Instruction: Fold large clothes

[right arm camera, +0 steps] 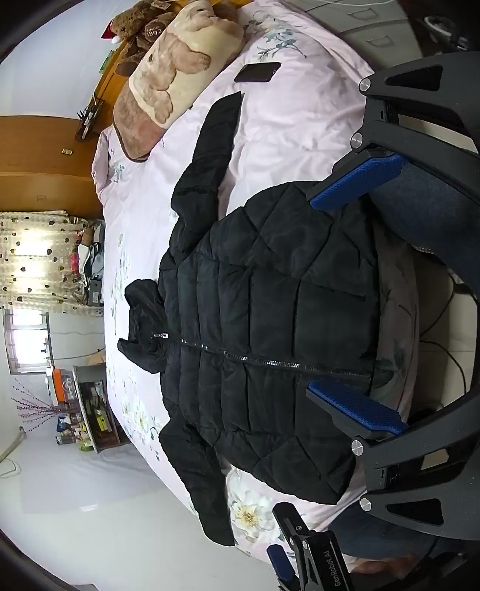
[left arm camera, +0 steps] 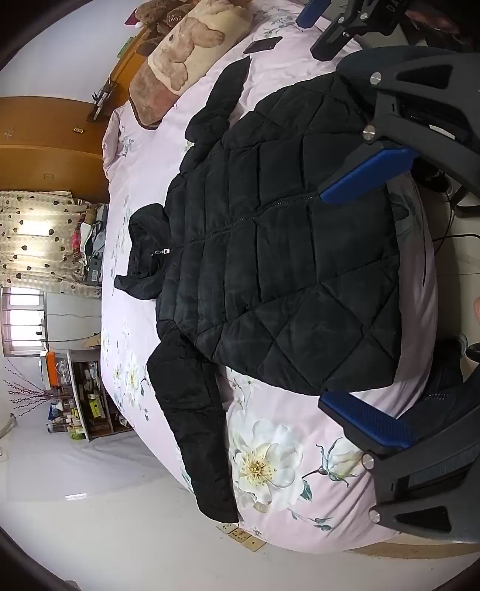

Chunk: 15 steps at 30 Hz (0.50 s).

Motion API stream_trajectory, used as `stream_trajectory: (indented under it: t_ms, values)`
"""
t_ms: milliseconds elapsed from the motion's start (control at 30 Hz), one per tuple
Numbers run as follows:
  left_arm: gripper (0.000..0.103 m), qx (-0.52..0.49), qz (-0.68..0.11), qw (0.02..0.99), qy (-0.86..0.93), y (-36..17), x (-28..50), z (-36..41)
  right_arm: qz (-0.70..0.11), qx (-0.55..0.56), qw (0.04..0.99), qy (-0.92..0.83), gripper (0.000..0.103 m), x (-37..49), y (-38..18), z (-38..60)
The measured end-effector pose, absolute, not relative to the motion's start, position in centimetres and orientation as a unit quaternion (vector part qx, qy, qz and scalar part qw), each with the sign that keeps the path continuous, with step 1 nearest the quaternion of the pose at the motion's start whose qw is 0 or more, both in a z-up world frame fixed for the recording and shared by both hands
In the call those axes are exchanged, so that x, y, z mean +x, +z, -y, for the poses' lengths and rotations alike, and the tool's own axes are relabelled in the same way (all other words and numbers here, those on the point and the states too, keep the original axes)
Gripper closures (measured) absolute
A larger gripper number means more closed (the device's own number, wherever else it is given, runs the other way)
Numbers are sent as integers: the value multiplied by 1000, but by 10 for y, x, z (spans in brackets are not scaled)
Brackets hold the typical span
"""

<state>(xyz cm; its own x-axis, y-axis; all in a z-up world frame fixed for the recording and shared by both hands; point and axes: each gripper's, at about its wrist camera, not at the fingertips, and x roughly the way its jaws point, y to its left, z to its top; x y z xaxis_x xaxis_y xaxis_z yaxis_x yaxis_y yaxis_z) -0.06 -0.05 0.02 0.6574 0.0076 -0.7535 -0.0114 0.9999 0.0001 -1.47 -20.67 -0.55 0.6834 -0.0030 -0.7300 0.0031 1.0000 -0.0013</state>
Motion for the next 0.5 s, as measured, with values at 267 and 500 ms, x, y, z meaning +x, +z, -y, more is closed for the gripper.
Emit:
stream_trajectory:
  t_ms: [267, 500]
  values:
    - [0, -4, -418, 909, 5, 0, 0, 1, -399, -1, 917, -1, 9, -13, -5, 207]
    - [0, -4, -421, 907, 4, -6, 4, -2, -401, 0, 916, -4, 9, -12, -6, 209]
